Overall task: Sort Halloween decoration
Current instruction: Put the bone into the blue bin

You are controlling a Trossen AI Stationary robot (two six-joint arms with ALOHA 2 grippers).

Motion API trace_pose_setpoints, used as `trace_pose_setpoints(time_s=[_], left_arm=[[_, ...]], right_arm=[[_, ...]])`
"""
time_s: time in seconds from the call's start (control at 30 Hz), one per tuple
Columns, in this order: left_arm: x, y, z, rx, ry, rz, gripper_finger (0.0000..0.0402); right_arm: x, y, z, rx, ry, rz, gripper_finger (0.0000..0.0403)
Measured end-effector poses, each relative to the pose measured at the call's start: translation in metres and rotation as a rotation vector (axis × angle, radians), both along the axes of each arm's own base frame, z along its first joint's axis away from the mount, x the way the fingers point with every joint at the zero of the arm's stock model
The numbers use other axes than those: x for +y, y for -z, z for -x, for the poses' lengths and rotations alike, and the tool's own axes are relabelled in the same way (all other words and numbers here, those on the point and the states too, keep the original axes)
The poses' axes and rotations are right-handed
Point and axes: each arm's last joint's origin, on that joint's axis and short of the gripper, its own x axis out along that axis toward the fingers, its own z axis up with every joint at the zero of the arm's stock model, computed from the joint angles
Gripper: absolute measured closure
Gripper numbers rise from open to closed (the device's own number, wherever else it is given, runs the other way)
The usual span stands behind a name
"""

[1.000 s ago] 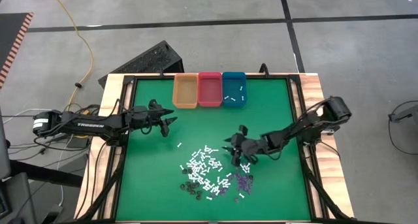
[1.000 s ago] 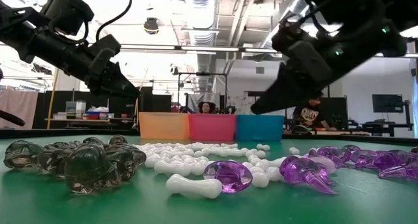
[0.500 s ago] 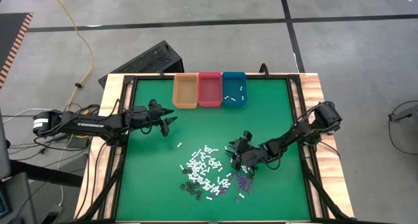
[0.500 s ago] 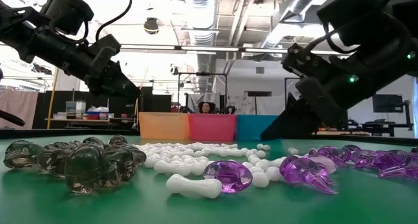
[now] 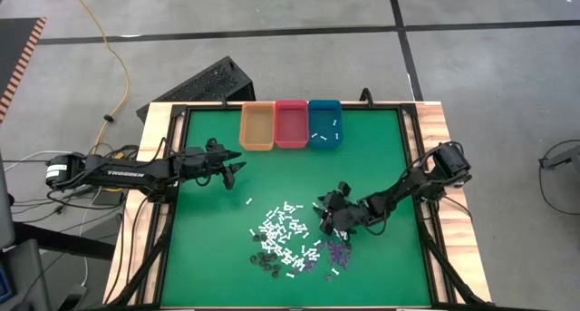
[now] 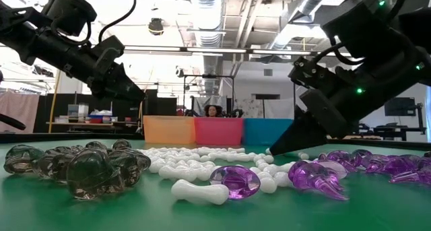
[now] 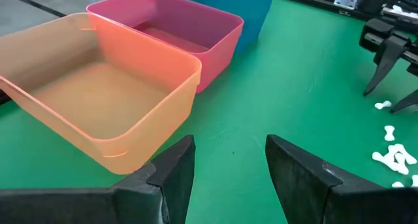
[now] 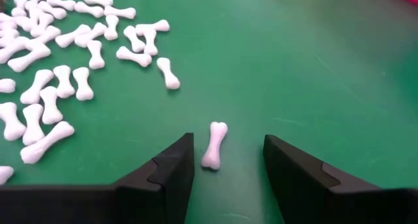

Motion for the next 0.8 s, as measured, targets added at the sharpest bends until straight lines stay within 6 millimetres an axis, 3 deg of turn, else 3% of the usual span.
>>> trace_pose_setpoints(time_s=[0.6,0.8], left_arm=[[0.0,0.0,0.0,0.003,0.0,-0.005,0.0224],[0.0,0.0,0.0,0.003,-0.006,-0.006,0.0224]], right_arm=[[-0.024,0.001,-0.007,0.085,-0.075,0.022,0.0229],[-0.028,0.002,-0.008,0.102,-0.103,0.022,0.0263]])
